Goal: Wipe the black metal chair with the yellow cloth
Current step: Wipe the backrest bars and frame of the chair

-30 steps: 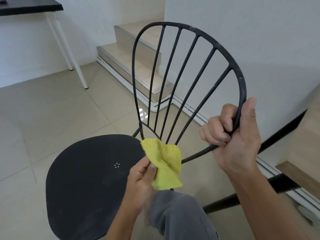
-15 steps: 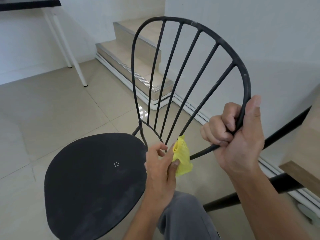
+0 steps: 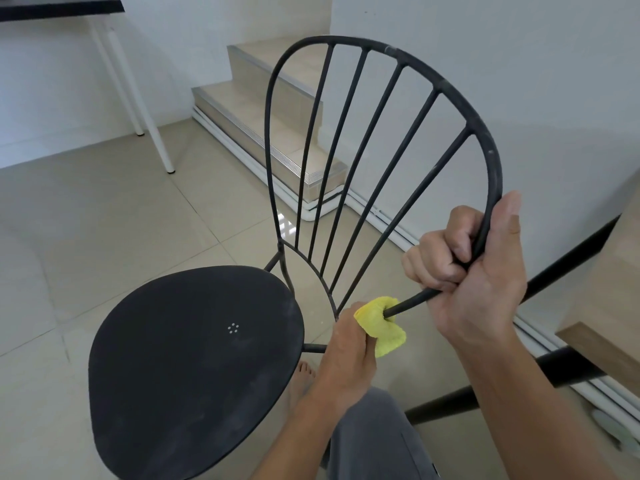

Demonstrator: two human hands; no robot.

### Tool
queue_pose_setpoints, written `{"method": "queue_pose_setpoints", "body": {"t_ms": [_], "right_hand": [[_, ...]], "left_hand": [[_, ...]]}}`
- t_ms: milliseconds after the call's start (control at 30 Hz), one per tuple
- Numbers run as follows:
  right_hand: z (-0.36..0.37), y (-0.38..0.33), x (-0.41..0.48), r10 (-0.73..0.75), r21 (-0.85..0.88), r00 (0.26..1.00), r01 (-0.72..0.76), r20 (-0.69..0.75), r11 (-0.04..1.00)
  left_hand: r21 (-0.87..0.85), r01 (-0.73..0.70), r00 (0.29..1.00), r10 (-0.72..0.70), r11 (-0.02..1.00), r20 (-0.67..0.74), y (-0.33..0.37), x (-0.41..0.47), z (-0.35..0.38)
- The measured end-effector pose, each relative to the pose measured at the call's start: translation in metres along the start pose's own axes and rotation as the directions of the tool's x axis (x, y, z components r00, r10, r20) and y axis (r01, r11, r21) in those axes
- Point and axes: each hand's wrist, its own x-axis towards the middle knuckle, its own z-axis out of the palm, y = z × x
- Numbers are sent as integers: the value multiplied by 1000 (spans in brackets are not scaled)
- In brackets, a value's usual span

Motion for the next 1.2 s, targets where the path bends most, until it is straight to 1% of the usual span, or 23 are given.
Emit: {"method": "queue_pose_setpoints", "body": {"t_ms": [133, 267, 433, 567, 667, 733, 833, 933, 1000, 1067, 1100, 1200], "right_hand": [[2, 0, 0, -11, -10, 1000, 11, 0, 1000], [0, 1, 0, -12, -14, 1000, 12, -19, 1000], [-1, 0, 4, -12, -14, 999, 12, -38, 1000], [-3, -2, 9, -5, -39, 997, 1, -82, 999], [-3, -3, 9, -5, -40, 997, 2, -77, 999], [-4, -3, 9, -20, -41, 997, 17, -70, 999], [-5, -2, 9, -34, -57, 998, 31, -58, 998], [-7, -4, 9, -31, -70, 998, 27, -56, 997], [-8, -5, 10, -28, -69, 998, 25, -47, 997], [-8, -5, 9, -17, -74, 999, 14, -47, 997], [-8, -6, 9, -7, -75, 999, 4, -48, 997], [-9, -13, 12, -6, -68, 999, 2, -50, 998]], "left_hand": [[-34, -36, 999, 36, 999, -5, 10, 0, -1], [47, -43, 998, 44, 998, -38, 4, 1, 1], [61, -165, 981, 170, 985, -91, 16, 8, 0], [98, -191, 972, 202, 977, -117, 25, 13, 3], [134, -122, 974, 144, 983, -172, 26, 13, 8], [197, -26, 978, 66, 980, -197, 20, 13, 14], [304, 62, 971, 12, 951, -237, 9, 11, 15], [316, 70, 982, -10, 946, -189, 18, 11, 9], [263, 95, 991, -66, 960, -117, 25, 8, 5], [248, 86, 992, -61, 965, -108, 21, 7, 6], [255, 113, 989, -82, 960, -126, 20, 6, 7], [269, 218, 976, -200, 938, -91, 15, 7, 7]]}}
